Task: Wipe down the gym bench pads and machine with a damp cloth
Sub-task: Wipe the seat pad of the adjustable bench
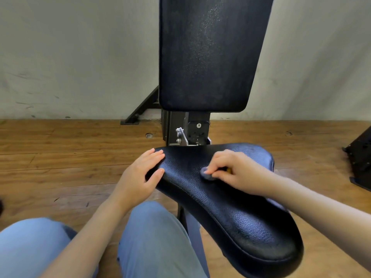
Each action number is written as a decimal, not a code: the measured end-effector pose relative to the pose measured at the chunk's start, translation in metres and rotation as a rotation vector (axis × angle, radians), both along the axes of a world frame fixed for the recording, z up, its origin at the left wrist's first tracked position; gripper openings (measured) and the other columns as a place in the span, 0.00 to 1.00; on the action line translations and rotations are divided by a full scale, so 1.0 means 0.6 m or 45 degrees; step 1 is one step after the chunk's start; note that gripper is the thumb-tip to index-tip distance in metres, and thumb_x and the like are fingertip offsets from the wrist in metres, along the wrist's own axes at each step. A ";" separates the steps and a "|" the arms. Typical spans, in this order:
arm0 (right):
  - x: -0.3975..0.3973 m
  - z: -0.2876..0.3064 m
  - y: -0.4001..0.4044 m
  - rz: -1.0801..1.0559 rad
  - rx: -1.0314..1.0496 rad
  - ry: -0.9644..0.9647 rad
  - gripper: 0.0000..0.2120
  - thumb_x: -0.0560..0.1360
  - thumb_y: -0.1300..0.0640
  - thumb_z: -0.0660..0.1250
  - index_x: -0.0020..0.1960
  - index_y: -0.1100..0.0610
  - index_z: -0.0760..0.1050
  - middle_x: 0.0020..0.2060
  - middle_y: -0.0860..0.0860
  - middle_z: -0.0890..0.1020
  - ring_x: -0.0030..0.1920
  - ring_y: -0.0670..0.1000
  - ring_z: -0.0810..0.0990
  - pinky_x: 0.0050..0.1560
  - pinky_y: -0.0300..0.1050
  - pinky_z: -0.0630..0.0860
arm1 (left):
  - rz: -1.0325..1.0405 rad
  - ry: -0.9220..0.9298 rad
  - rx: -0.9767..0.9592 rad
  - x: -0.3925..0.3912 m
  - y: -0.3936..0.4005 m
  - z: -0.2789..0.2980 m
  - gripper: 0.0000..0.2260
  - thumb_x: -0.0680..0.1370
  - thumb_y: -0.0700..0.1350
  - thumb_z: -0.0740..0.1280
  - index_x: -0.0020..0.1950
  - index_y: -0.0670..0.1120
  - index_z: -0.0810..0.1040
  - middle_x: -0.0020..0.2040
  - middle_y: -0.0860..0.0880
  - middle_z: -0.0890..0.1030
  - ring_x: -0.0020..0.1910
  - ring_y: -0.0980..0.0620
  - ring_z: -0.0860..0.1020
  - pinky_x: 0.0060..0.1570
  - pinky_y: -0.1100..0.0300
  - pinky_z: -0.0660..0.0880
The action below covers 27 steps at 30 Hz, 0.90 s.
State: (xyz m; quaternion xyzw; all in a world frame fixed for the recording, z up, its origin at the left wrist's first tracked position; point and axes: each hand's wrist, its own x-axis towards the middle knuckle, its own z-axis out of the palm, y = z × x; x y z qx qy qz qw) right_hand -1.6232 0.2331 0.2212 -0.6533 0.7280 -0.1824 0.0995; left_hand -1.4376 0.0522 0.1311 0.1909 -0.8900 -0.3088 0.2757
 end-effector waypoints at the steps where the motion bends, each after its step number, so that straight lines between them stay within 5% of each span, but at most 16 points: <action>1: -0.033 -0.005 0.001 -0.130 -0.029 0.007 0.04 0.72 0.62 0.69 0.45 0.58 0.83 0.40 0.44 0.78 0.46 0.45 0.77 0.48 0.25 0.65 | -0.001 0.005 0.000 0.000 0.000 0.000 0.25 0.75 0.54 0.57 0.71 0.48 0.69 0.68 0.61 0.67 0.71 0.66 0.57 0.65 0.75 0.51; 6: -0.166 -0.030 -0.043 -0.739 0.047 0.134 0.04 0.73 0.62 0.68 0.44 0.61 0.80 0.46 0.56 0.82 0.51 0.58 0.78 0.49 0.43 0.69 | -0.012 0.019 0.002 0.000 0.004 0.001 0.24 0.76 0.52 0.57 0.71 0.47 0.70 0.68 0.59 0.68 0.72 0.63 0.58 0.68 0.68 0.54; 8: -0.145 -0.034 -0.060 -0.709 0.057 0.125 0.04 0.73 0.62 0.67 0.44 0.61 0.80 0.47 0.55 0.81 0.51 0.56 0.77 0.50 0.44 0.71 | -0.010 0.020 0.008 0.000 0.003 0.001 0.24 0.76 0.51 0.57 0.70 0.46 0.70 0.67 0.58 0.68 0.72 0.61 0.59 0.68 0.66 0.55; 13: -0.009 -0.006 0.025 -0.175 -0.043 0.012 0.07 0.72 0.66 0.68 0.43 0.57 0.82 0.39 0.41 0.78 0.42 0.40 0.73 0.49 0.27 0.63 | -0.008 0.010 0.015 0.002 0.005 0.003 0.24 0.76 0.51 0.57 0.71 0.47 0.70 0.68 0.59 0.67 0.72 0.62 0.58 0.68 0.67 0.54; 16: -0.052 -0.010 0.069 -0.334 -0.078 -0.050 0.05 0.71 0.65 0.70 0.40 0.57 0.82 0.35 0.41 0.77 0.40 0.36 0.74 0.44 0.25 0.65 | 0.005 0.017 0.024 0.001 0.006 0.004 0.24 0.75 0.51 0.57 0.71 0.46 0.70 0.67 0.59 0.67 0.73 0.61 0.59 0.69 0.65 0.55; 21: -0.186 -0.037 0.024 -0.880 -0.057 0.120 0.04 0.73 0.64 0.68 0.43 0.63 0.81 0.45 0.58 0.81 0.51 0.58 0.77 0.45 0.39 0.63 | 0.011 0.039 0.024 0.000 0.008 0.001 0.23 0.76 0.50 0.57 0.70 0.46 0.71 0.67 0.59 0.68 0.72 0.63 0.59 0.68 0.66 0.54; 27: -0.006 -0.018 -0.013 -0.314 -0.077 -0.058 0.10 0.72 0.65 0.67 0.45 0.52 0.83 0.45 0.44 0.80 0.51 0.47 0.77 0.59 0.40 0.68 | 0.020 0.043 0.018 0.000 0.005 -0.001 0.23 0.76 0.50 0.58 0.70 0.47 0.71 0.67 0.59 0.69 0.72 0.63 0.59 0.69 0.65 0.55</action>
